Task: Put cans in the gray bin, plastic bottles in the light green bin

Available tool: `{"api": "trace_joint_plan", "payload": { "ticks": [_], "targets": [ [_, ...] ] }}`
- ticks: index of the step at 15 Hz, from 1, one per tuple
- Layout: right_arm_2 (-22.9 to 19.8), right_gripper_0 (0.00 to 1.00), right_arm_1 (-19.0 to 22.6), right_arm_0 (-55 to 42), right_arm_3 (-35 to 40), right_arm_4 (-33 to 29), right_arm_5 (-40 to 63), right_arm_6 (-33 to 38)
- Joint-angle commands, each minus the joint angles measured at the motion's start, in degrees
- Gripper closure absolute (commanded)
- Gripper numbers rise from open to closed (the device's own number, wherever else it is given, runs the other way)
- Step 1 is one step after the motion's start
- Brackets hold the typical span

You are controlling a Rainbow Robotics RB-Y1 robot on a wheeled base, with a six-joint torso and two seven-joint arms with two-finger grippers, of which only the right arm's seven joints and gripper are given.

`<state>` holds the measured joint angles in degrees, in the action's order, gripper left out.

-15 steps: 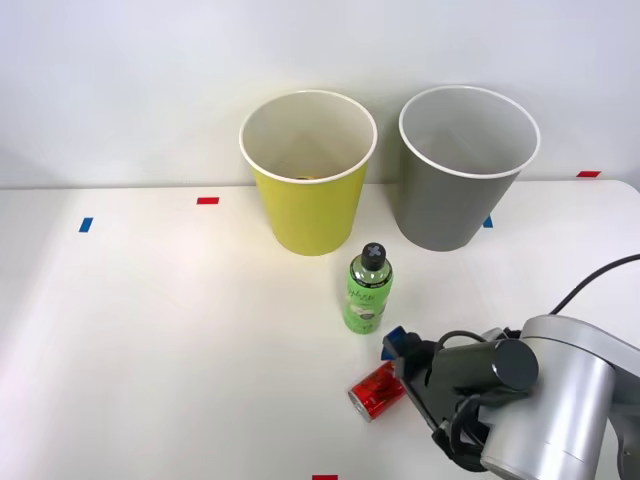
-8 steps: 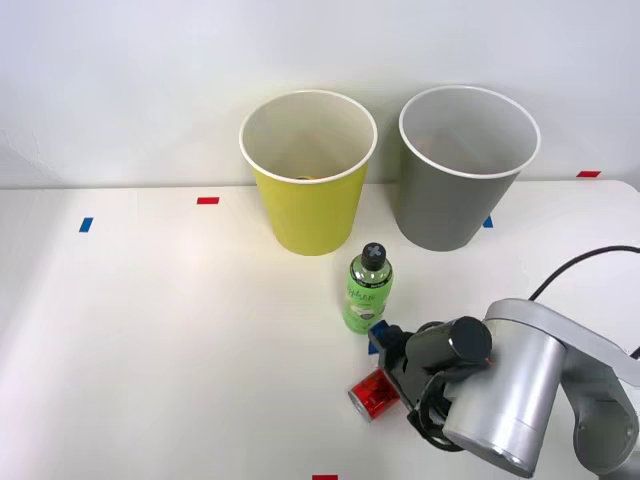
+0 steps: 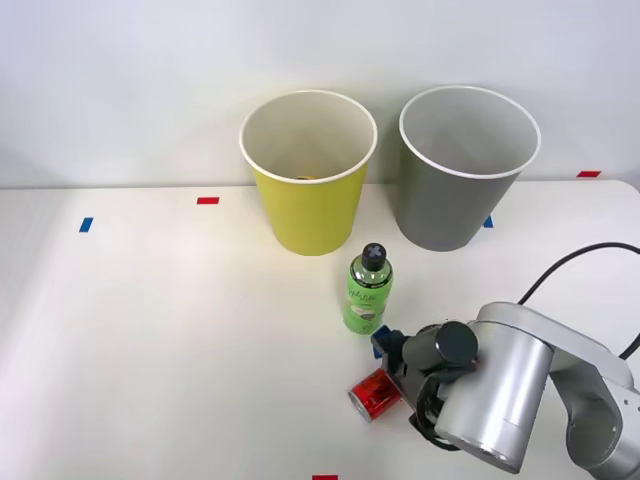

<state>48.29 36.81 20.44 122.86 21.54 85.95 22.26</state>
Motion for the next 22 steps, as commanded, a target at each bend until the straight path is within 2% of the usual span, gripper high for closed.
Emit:
{"api": "trace_joint_plan", "payload": {
  "ticks": [1, 2, 3, 11, 15, 18, 20, 22],
  "targets": [
    [0.4, 0.69, 0.1, -0.05, 0.02, -1.15, -0.09, -1.6],
    [0.4, 0.97, 0.01, -0.05, 0.02, -1.41, 0.0, -1.78],
    [0.49, 1.0, -0.07, -0.05, 0.19, -1.94, 0.0, -1.96],
    [0.66, 1.0, -0.16, -0.58, 2.39, -6.33, 0.0, -2.83],
    [-0.39, 1.0, 3.27, -3.21, 7.84, -8.97, 0.0, -4.77],
    [-8.39, 1.0, 7.05, -9.28, 16.27, -9.23, 0.0, -17.86],
    [-15.6, 1.0, 9.24, -15.08, 22.52, -9.94, 0.0, -29.99],
    [-21.13, 1.0, 10.47, -19.91, 26.91, -13.89, 0.0, -38.52]
  ]
}}
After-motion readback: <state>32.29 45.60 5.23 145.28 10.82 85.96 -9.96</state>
